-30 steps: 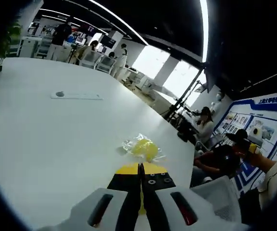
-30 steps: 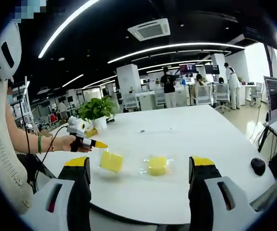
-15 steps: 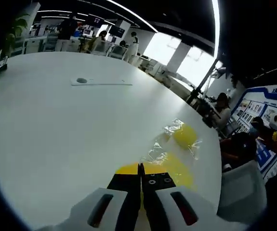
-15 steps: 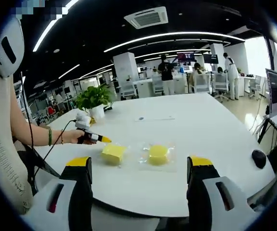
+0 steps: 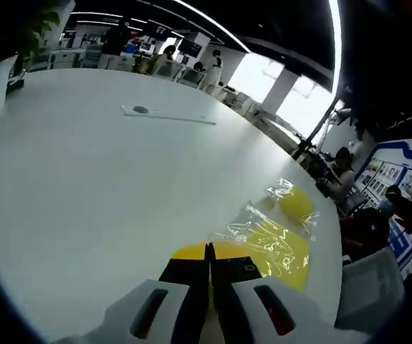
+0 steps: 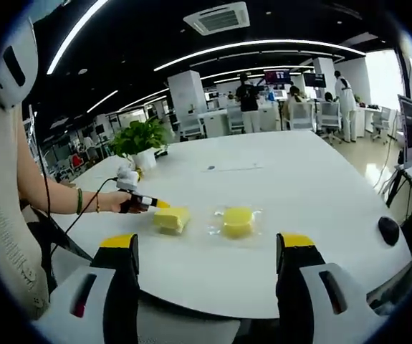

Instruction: Compare the silicone blocks by pressing each to a similar depth, holding the contact briefly, and releasing to observe deformation and rebound differences across the visible hardness samples.

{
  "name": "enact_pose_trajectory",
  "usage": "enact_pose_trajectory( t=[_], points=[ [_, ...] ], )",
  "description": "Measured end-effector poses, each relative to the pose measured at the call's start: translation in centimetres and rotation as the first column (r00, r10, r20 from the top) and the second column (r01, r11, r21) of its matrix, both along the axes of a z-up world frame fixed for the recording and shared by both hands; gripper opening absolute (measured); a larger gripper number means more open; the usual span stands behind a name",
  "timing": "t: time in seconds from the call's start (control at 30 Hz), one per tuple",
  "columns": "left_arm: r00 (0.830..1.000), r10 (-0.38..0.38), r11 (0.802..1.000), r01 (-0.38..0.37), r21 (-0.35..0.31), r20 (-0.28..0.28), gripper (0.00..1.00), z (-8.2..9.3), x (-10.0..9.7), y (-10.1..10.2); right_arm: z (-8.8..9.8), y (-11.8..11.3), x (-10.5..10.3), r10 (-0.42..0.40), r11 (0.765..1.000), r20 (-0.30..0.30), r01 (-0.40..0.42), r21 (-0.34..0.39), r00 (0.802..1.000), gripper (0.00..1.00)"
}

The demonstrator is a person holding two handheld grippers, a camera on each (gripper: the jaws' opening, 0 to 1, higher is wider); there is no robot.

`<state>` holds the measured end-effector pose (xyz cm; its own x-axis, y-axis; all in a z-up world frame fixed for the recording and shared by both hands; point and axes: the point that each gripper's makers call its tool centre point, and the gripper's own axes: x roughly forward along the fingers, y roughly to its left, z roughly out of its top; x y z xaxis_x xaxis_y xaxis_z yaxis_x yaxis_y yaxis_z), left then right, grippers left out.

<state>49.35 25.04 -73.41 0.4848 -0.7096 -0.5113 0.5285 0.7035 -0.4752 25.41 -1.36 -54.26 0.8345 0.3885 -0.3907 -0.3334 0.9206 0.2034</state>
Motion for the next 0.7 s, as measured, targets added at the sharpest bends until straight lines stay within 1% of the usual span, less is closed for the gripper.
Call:
enact_pose_trajectory(
  t=[0.07, 0.13, 0.17, 0.2, 0.23, 0.27, 0.3, 0.33, 0.4, 0.47, 0.5, 0.53, 0.57, 0.6, 0.67, 0.7],
  points=[
    [1.000, -0.008, 1.000, 0.008, -0.001, 0.003, 0.00, 0.1, -0.1, -0.1, 0.1, 0.0, 0.0, -0.002, 1.000, 0.006, 0.002, 0.003, 1.000, 0.73],
    [1.000, -0.023, 1.000, 0.023, 0.004, 0.019, 0.00, 0.4, -0.3, -0.2, 0.1, 0.0, 0.0, -0.004, 1.000, 0.007, 0.004, 0.009, 1.000, 0.73],
    [0.998, -0.036, 0.999, 0.035, 0.025, 0.054, 0.00, 0.6, -0.2, -0.1, 0.1, 0.0, 0.0, -0.003, 1.000, 0.006, 0.003, 0.009, 1.000, 0.73],
    [0.995, -0.029, 0.998, 0.024, 0.056, 0.098, 0.06, 0.7, 0.2, 0.3, 0.1, 0.1, 0.0, 0.000, 1.000, 0.005, 0.000, 0.009, 1.000, 0.73],
    [0.988, 0.011, 0.997, -0.023, 0.079, 0.154, 0.14, 1.1, 1.0, 0.9, 0.1, 0.1, 0.0, 0.003, 1.000, 0.007, -0.003, 0.011, 1.000, 0.73],
    [0.983, 0.029, 0.994, -0.047, 0.099, 0.180, 0.23, 1.3, 1.2, 1.3, 0.2, 0.3, 0.0, 0.007, 1.000, 0.011, -0.007, 0.017, 1.000, 0.73],
    [0.980, 0.042, 0.992, -0.064, 0.110, 0.193, 0.34, 1.4, 1.4, 1.7, 0.2, 0.4, 0.0, 0.009, 1.000, 0.014, -0.009, 0.022, 1.000, 0.73],
    [0.981, 0.062, 0.991, -0.083, 0.109, 0.186, 0.39, 1.7, 1.3, 2.1, 0.3, 0.5, 0.0, 0.013, 1.000, 0.017, -0.013, 0.025, 1.000, 0.73],
    [0.980, 0.075, 0.989, -0.096, 0.112, 0.182, 0.41, 2.4, 0.9, 2.6, 0.6, 0.9, 0.2, 0.033, 0.999, 0.028, -0.034, 0.024, 0.999, 0.73],
    [0.978, 0.082, 0.989, -0.104, 0.107, 0.190, 0.42, 3.4, 0.3, 3.0, 0.9, 1.1, 0.3, 0.047, 0.998, 0.041, -0.048, 0.033, 0.998, 0.73],
    [0.978, 0.084, 0.989, -0.106, 0.106, 0.193, 0.44, 3.7, 0.1, 3.1, 1.0, 1.2, 0.4, 0.052, 0.998, 0.049, -0.053, 0.032, 0.997, 0.73],
    [0.975, 0.089, 0.989, -0.111, 0.100, 0.206, 0.45, 4.6, -0.5, 3.3, 1.2, 1.3, 0.5, 0.057, 0.998, 0.059, -0.059, 0.033, 0.997, 0.73],
    [0.973, 0.091, 0.989, -0.113, 0.094, 0.212, 0.44, 5.2, -0.9, 3.4, 1.4, 1.4, 0.6, 0.064, 0.997, 0.067, -0.067, 0.043, 0.996, 0.73],
    [0.971, 0.100, 0.989, -0.120, 0.083, 0.215, 0.44, 6.2, -1.8, 3.6, 1.4, 1.5, 0.6, 0.068, 0.996, 0.066, -0.071, 0.047, 0.995, 0.73],
    [0.967, 0.108, 0.990, -0.127, 0.069, 0.232, 0.45, 7.5, -3.1, 3.7, 1.3, 1.7, 0.6, 0.082, 0.995, 0.065, -0.086, 0.058, 0.995, 0.73],
    [0.964, 0.113, 0.989, -0.133, 0.066, 0.243, 0.46, 8.4, -4.1, 3.9, 1.4, 1.8, 0.6, 0.090, 0.993, 0.073, -0.095, 0.066, 0.993, 0.73]
  ],
)
